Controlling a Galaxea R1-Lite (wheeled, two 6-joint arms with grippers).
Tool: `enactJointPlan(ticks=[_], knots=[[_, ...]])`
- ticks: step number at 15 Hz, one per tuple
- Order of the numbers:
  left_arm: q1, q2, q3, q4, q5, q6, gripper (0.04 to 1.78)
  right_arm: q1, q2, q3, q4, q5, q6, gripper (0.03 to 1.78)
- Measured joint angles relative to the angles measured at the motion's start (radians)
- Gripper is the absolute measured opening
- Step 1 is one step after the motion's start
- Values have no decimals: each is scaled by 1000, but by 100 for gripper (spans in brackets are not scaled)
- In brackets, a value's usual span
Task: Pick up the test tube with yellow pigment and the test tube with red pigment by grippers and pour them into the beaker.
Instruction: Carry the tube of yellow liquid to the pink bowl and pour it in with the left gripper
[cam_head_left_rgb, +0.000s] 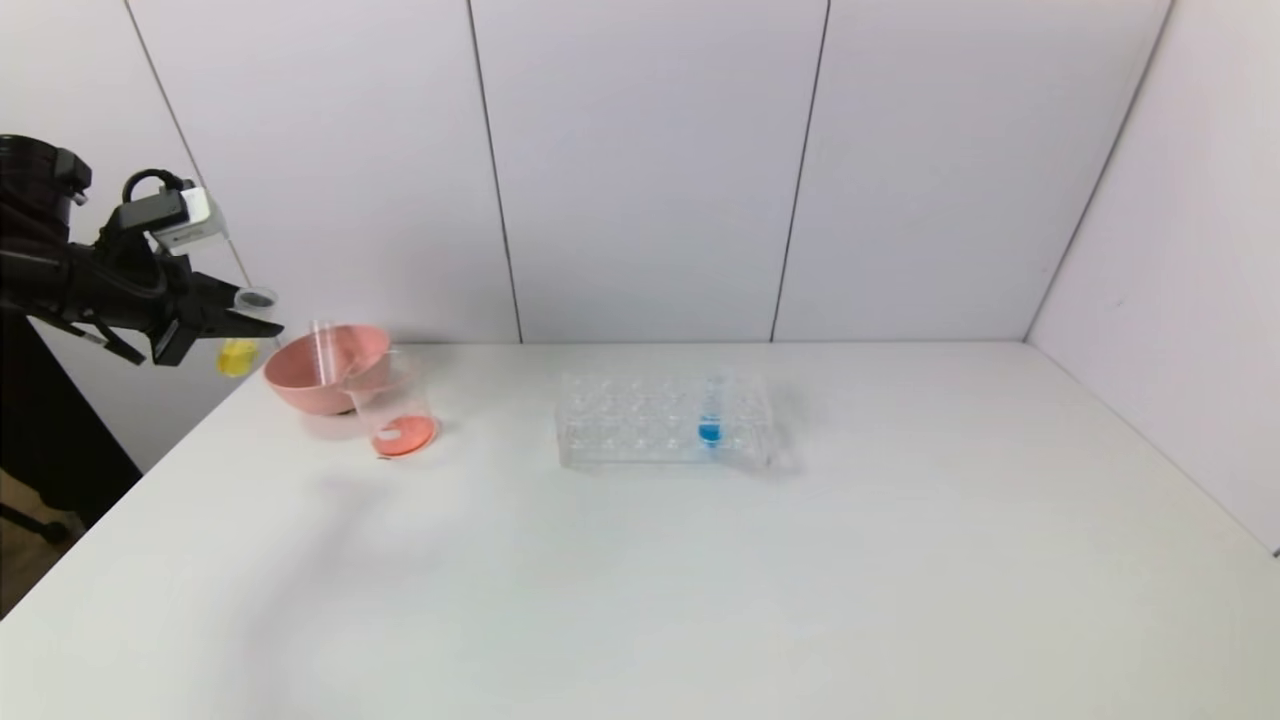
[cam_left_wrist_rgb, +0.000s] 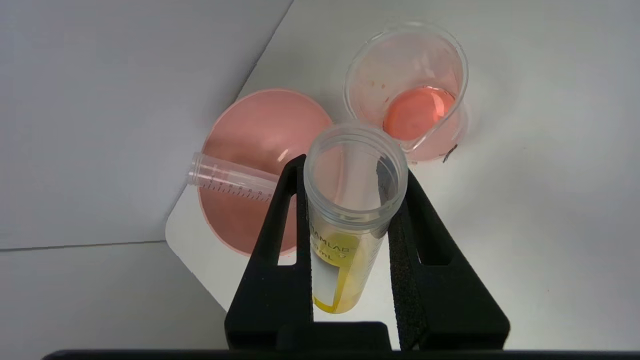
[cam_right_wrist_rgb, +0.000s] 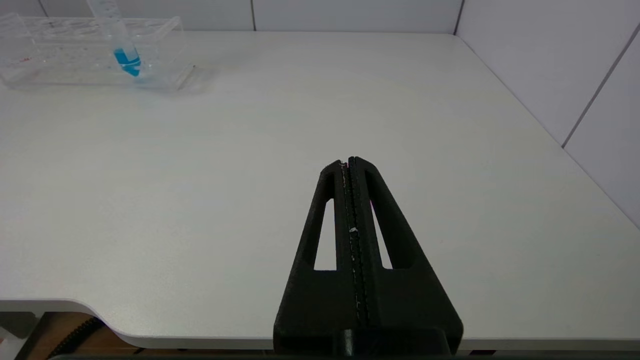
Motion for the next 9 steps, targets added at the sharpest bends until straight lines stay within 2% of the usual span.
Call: enactJointPlan(ticks=[6, 9], knots=[[-19, 58, -93, 104, 16, 155, 45, 0, 0, 0, 0, 0, 0, 11], [-36, 79, -109, 105, 34, 159, 45, 0, 0, 0, 0, 0, 0, 11]])
